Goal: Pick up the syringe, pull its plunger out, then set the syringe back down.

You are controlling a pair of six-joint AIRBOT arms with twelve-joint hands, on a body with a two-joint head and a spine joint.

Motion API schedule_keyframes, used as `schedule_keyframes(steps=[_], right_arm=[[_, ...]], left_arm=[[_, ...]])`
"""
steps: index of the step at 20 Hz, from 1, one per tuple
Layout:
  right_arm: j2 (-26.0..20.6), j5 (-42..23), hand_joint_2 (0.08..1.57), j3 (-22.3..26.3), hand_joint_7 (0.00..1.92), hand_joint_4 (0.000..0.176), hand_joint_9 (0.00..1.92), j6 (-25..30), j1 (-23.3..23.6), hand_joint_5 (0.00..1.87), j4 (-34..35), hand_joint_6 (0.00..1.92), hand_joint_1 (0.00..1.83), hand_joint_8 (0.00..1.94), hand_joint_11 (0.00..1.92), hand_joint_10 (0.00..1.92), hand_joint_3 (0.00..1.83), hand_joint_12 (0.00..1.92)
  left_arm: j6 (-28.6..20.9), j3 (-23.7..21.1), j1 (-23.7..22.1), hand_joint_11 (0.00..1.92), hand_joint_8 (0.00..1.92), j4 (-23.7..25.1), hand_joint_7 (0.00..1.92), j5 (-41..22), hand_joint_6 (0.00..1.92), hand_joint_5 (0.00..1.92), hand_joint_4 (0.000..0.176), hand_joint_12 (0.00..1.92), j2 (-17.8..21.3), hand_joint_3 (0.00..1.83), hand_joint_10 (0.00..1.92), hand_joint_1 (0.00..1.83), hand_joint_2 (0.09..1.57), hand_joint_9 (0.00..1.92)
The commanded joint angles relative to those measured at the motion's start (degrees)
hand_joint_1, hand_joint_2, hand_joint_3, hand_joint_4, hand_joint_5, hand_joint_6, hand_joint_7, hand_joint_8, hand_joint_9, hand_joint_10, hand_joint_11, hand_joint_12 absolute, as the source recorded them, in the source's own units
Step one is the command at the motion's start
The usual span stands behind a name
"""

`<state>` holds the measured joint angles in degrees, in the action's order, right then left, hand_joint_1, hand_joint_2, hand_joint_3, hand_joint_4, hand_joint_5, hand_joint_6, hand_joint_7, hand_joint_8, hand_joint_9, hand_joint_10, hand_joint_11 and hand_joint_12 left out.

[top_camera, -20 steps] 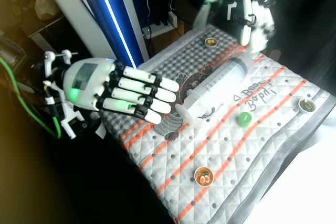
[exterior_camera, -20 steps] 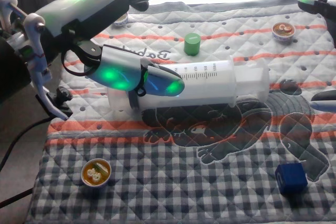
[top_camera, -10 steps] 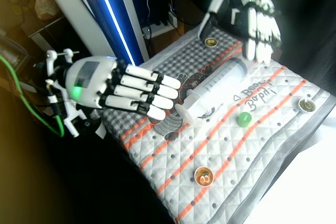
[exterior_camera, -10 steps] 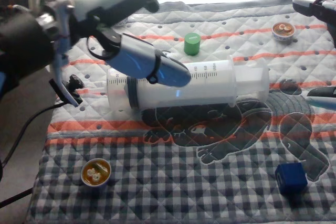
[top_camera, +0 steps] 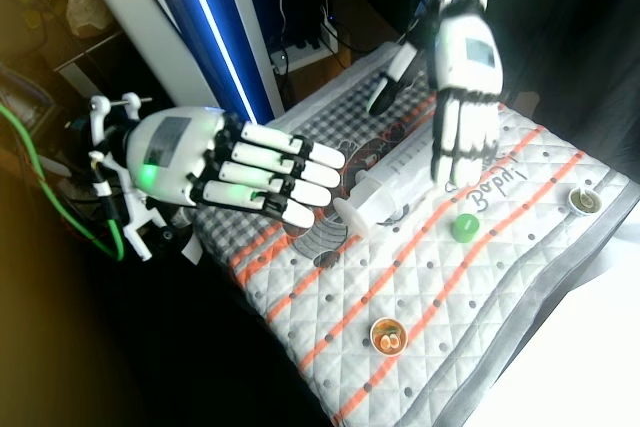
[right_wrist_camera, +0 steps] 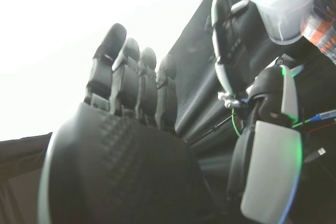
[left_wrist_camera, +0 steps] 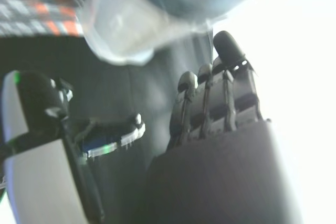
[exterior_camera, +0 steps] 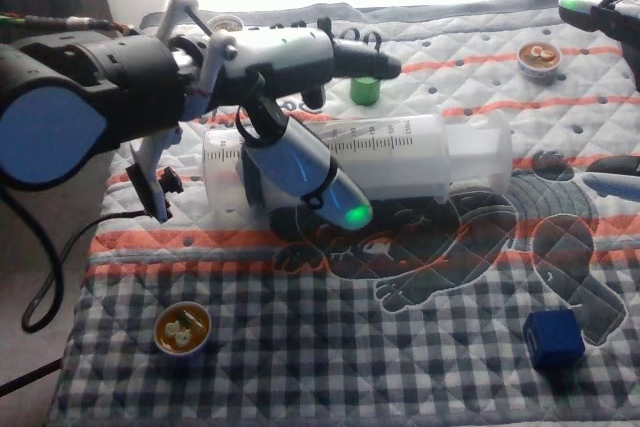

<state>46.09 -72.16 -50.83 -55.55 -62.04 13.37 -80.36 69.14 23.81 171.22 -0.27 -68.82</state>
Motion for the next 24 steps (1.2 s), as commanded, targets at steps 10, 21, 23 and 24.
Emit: schedule_keyframes(steps=[10,21,23,24], right_arm=[[0.4,-7.3,0.97,-0.7,0.38,0.0,0.3,1.3,1.0,0.4,-0.4,0.0,0.97,0.01,0.0,0.01,0.01,0.81],[0.9,-7.8,1.02,-0.7,0.42,0.0,0.33,2.3,0.6,0.45,-0.3,0.0,1.0,0.0,0.0,0.0,0.01,0.77],[1.0,-7.9,1.03,-0.7,0.4,0.0,0.33,2.4,0.5,0.42,-0.3,0.0,0.97,0.0,0.0,0.0,0.01,0.82],[1.0,-8.0,1.01,-0.7,0.36,0.0,0.31,2.5,0.5,0.38,-0.2,0.0,1.0,0.0,0.0,0.0,0.0,0.8]], left_arm=[[0.4,7.3,1.2,0.09,0.05,1.4,0.68,-0.9,0.04,0.68,0.0,1.69,-6.5,0.01,0.79,1.09,1.02,0.38],[0.4,8.0,1.3,0.44,1.43,-11.1,0.7,12.7,1.18,0.84,0.0,1.72,-3.6,0.0,1.37,1.2,1.23,0.6],[0.4,5.0,1.2,0.43,1.34,-12.3,0.71,17.4,1.25,0.86,0.0,1.7,-0.6,0.0,1.14,1.18,1.22,0.62],[0.4,3.2,1.2,0.42,1.33,-12.1,0.74,19.5,1.23,0.86,0.0,1.72,0.8,0.0,1.12,1.18,1.21,0.64]])
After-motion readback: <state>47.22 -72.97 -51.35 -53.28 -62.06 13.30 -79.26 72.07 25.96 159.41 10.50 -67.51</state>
